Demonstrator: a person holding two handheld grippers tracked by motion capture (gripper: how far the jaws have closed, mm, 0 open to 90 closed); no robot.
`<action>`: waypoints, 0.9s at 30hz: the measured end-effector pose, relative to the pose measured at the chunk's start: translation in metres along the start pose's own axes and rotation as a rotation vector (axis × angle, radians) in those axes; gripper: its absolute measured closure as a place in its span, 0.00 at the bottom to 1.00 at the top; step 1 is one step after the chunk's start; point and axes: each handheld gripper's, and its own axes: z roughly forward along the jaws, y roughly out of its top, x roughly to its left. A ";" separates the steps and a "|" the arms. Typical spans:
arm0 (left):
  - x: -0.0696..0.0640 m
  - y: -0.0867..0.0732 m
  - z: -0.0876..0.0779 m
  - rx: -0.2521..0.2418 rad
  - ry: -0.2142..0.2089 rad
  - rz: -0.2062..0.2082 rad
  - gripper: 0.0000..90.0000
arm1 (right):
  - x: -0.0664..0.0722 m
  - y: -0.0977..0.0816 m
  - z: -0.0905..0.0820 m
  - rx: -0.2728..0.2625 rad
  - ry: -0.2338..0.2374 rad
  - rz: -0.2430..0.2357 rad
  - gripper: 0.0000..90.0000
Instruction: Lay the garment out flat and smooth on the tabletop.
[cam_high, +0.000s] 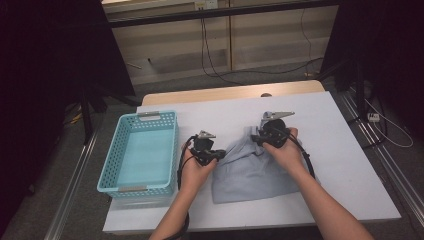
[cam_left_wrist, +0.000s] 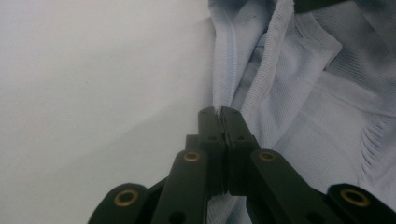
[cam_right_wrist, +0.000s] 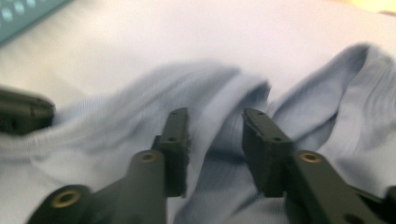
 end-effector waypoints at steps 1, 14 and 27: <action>0.000 0.000 0.000 0.000 0.001 0.001 0.98 | -0.001 0.003 0.000 -0.007 -0.010 0.003 0.57; 0.000 -0.001 0.001 0.000 -0.005 0.001 0.98 | -0.004 0.003 0.041 0.152 0.002 -0.010 0.81; 0.013 0.005 -0.009 -0.038 0.025 -0.061 0.94 | 0.000 0.040 0.013 -0.100 0.053 -0.065 0.92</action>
